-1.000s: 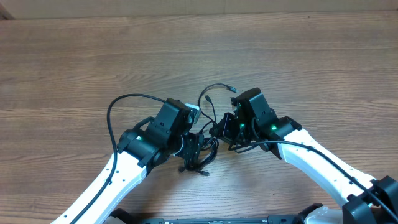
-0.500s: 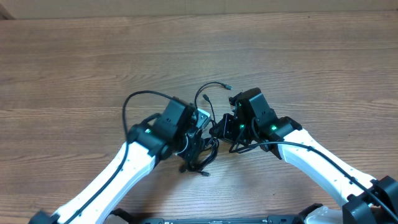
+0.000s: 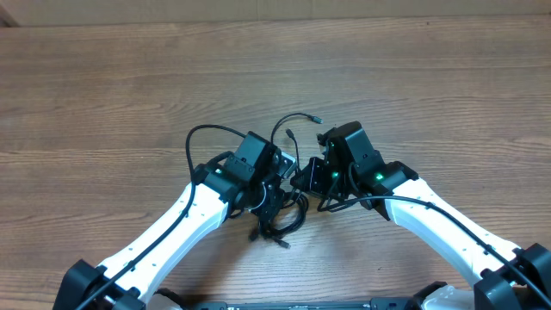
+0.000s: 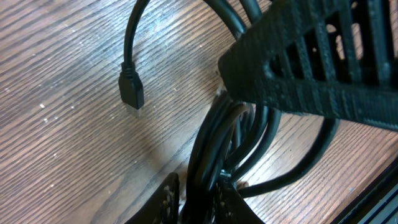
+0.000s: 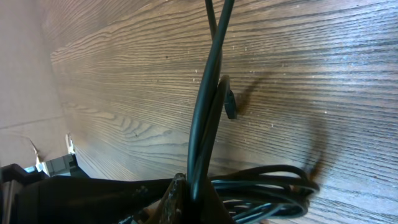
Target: Untangle cables
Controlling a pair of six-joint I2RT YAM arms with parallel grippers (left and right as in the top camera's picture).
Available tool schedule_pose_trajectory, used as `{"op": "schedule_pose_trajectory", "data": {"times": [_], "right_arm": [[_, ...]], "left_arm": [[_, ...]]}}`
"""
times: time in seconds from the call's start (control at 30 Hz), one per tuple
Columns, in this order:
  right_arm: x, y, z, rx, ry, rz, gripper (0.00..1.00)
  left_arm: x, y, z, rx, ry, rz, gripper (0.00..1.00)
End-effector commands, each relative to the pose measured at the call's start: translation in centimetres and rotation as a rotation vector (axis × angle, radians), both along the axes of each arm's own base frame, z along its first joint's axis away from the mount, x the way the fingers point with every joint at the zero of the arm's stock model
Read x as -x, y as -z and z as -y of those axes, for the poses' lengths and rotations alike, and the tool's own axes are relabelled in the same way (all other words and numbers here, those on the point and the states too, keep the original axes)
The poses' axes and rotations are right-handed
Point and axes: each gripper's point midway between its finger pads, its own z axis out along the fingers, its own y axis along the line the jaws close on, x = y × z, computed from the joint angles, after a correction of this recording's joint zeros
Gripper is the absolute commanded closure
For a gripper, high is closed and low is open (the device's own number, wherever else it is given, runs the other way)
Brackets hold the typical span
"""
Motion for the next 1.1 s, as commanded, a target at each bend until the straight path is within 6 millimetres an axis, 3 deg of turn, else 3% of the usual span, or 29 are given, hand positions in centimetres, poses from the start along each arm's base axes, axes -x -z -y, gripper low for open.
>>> {"op": "schedule_pose_trajectory", "data": {"times": [0.0, 0.17, 0.23, 0.37, 0.53, 0.7, 0.83, 1.07], "right_arm": [[-0.5, -0.7, -0.2, -0.011, -0.005, 0.020, 0.96], [-0.5, -0.7, -0.2, -0.011, -0.005, 0.020, 0.96], [-0.5, -0.6, -0.2, -0.011, -0.005, 0.019, 0.96], [-0.4, -0.5, -0.1, -0.006, -0.005, 0.012, 0.96], [0.5, 0.3, 0.5, 0.030, -0.004, -0.037, 0.96], [1.3, 2.3, 3.1, 0.177, 0.057, -0.090, 0.96], [1.3, 2.6, 3.6, 0.209, 0.070, -0.090, 0.96], [-0.1, 0.3, 0.2, 0.058, 0.020, 0.008, 0.96]], "left_arm": [[0.4, 1.1, 0.2, 0.003, 0.023, -0.041, 0.80], [0.7, 2.4, 0.5, -0.002, 0.029, -0.091, 0.80], [0.7, 2.8, 0.5, -0.007, 0.029, -0.099, 0.95], [0.0, 2.5, 0.1, -0.013, 0.009, -0.082, 0.96], [-4.0, -0.1, -2.9, 0.006, -0.249, -0.047, 0.96], [-7.0, -3.4, -5.5, 0.115, -0.456, -0.016, 0.96], [-6.8, -4.9, -4.4, 0.229, -0.426, -0.042, 0.96], [-5.4, -6.3, -1.7, 0.366, -0.325, -0.112, 0.96]]}}
